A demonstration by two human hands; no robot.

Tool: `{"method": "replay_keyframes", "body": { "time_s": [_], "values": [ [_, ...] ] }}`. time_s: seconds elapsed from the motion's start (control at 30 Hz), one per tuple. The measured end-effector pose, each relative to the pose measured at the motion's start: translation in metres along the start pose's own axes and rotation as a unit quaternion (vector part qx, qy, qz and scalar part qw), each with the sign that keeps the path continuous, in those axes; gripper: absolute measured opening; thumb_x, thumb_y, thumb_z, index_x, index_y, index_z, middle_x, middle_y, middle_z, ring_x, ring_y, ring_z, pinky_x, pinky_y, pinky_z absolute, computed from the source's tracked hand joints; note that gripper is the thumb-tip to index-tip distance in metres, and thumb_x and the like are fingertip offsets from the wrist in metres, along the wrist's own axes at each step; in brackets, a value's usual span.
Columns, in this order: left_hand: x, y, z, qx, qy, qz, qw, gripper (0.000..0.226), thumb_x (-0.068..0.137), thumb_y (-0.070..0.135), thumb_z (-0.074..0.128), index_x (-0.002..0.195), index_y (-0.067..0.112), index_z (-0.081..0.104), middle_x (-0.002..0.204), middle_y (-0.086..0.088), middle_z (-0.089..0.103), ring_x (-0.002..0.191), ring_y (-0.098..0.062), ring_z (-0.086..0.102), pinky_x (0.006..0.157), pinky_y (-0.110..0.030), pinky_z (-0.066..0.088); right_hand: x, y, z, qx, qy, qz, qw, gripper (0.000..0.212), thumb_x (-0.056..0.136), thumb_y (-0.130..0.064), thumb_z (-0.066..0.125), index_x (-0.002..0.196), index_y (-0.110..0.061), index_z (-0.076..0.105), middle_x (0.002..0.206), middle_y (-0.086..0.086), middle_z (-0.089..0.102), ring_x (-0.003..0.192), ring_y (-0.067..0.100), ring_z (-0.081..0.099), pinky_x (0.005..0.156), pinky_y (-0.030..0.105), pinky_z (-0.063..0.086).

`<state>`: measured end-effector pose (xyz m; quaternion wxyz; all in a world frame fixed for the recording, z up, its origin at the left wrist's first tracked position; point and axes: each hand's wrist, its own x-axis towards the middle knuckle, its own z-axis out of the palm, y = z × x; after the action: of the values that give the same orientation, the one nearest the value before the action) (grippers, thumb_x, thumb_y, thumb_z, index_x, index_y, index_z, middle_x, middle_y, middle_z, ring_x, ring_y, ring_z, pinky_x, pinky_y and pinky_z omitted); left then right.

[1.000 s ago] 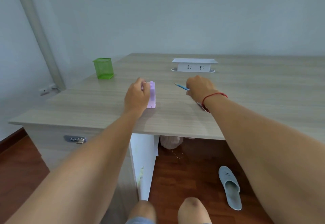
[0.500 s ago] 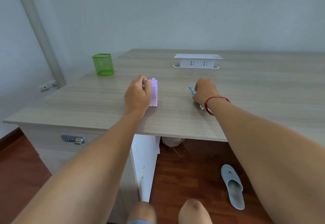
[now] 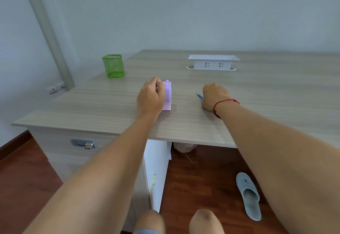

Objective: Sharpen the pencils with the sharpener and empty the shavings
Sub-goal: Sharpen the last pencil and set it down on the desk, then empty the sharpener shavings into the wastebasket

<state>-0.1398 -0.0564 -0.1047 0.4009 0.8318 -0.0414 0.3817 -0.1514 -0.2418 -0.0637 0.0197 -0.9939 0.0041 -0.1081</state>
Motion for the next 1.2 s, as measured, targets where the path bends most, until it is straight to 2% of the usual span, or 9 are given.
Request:
{"method": "replay_keyframes", "body": {
  "time_s": [0.1, 0.23, 0.37, 0.6, 0.73, 0.83, 0.93, 1.07, 1.2],
  "values": [
    [0.000, -0.001, -0.001, -0.004, -0.009, -0.007, 1.000, 0.038, 0.092, 0.035, 0.028, 0.087, 0.011, 0.057, 0.091, -0.006, 0.066, 0.084, -0.026, 0.057, 0.073, -0.040, 0.049, -0.002, -0.004, -0.008, -0.004, 0.005, -0.011, 1.000, 0.024, 0.094, -0.012, 0.050, 0.113, -0.002, 0.061, 0.120, 0.018, 0.060, 0.109, 0.035, 0.060, 0.085, 0.036, 0.049],
    [-0.002, 0.003, -0.004, -0.028, -0.037, -0.011, 0.999, 0.034, 0.095, 0.037, 0.030, 0.107, 0.018, 0.056, 0.107, -0.003, 0.060, 0.090, -0.018, 0.054, 0.083, -0.035, 0.047, -0.011, -0.013, -0.022, 0.026, 0.013, -0.012, 0.999, 0.012, 0.091, -0.007, 0.050, 0.080, -0.007, 0.054, 0.112, 0.018, 0.061, 0.107, 0.036, 0.061, 0.084, 0.036, 0.049],
    [-0.006, 0.007, -0.007, -0.058, -0.014, 0.027, 0.998, 0.044, 0.094, 0.033, 0.039, 0.132, 0.012, 0.044, 0.133, -0.006, 0.049, 0.117, -0.020, 0.049, 0.096, -0.031, 0.039, -0.015, -0.019, -0.017, 0.117, 0.005, -0.016, 0.993, 0.024, 0.087, -0.008, 0.054, 0.108, -0.005, 0.065, 0.116, 0.012, 0.063, 0.108, 0.033, 0.062, 0.089, 0.034, 0.050],
    [-0.014, 0.001, -0.019, -0.049, -0.018, 0.031, 0.998, 0.046, 0.082, 0.047, 0.043, 0.108, 0.016, 0.066, 0.109, -0.007, 0.056, 0.103, -0.021, 0.055, 0.089, -0.031, 0.046, -0.030, -0.047, -0.002, 0.242, -0.103, -0.045, 0.964, 0.070, 0.080, -0.023, 0.076, 0.140, -0.006, 0.043, 0.137, 0.006, 0.052, 0.126, 0.023, 0.050, 0.102, 0.030, 0.040],
    [-0.013, 0.001, -0.022, -0.082, -0.032, 0.007, 0.996, 0.040, 0.083, 0.035, 0.049, 0.109, 0.013, 0.069, 0.117, -0.008, 0.052, 0.093, -0.009, 0.053, 0.082, -0.014, 0.039, -0.025, -0.069, 0.006, 0.289, -0.102, -0.046, 0.951, 0.065, 0.069, -0.037, 0.078, 0.124, -0.013, 0.056, 0.119, 0.002, 0.062, 0.111, 0.024, 0.060, 0.095, 0.033, 0.048],
    [-0.011, -0.002, -0.020, -0.077, -0.027, 0.003, 0.997, 0.038, 0.083, 0.039, 0.051, 0.106, 0.015, 0.069, 0.115, -0.007, 0.052, 0.091, -0.010, 0.054, 0.084, -0.019, 0.043, -0.017, -0.074, 0.016, 0.330, -0.082, -0.040, 0.940, 0.062, 0.051, -0.048, 0.074, 0.106, -0.020, 0.066, 0.097, 0.000, 0.071, 0.090, 0.023, 0.068, 0.085, 0.039, 0.056],
    [-0.007, -0.005, -0.019, -0.061, -0.020, 0.025, 0.998, 0.039, 0.082, 0.040, 0.050, 0.104, 0.014, 0.069, 0.110, -0.006, 0.058, 0.094, -0.016, 0.059, 0.083, -0.022, 0.046, -0.012, -0.070, 0.020, 0.340, -0.073, -0.029, 0.937, 0.065, 0.043, -0.057, 0.066, 0.098, -0.023, 0.067, 0.094, -0.003, 0.072, 0.086, 0.022, 0.069, 0.082, 0.039, 0.057],
    [-0.005, -0.006, -0.019, -0.027, -0.005, 0.057, 0.998, 0.041, 0.082, 0.043, 0.047, 0.097, 0.013, 0.071, 0.100, -0.003, 0.067, 0.090, -0.019, 0.063, 0.082, -0.034, 0.052, -0.009, -0.064, 0.020, 0.334, -0.089, -0.039, 0.938, 0.065, 0.051, -0.045, 0.076, 0.109, -0.018, 0.063, 0.110, 0.000, 0.068, 0.096, 0.025, 0.067, 0.087, 0.042, 0.055],
    [-0.006, -0.004, -0.018, 0.023, 0.016, 0.077, 0.997, 0.035, 0.083, 0.045, 0.058, 0.094, 0.014, 0.070, 0.098, -0.003, 0.070, 0.090, -0.023, 0.063, 0.081, -0.038, 0.051, -0.017, -0.068, 0.011, 0.347, -0.098, -0.052, 0.931, 0.053, 0.060, -0.040, 0.068, 0.103, -0.009, 0.067, 0.102, 0.008, 0.072, 0.089, 0.032, 0.068, 0.084, 0.045, 0.057]
  ]
}}
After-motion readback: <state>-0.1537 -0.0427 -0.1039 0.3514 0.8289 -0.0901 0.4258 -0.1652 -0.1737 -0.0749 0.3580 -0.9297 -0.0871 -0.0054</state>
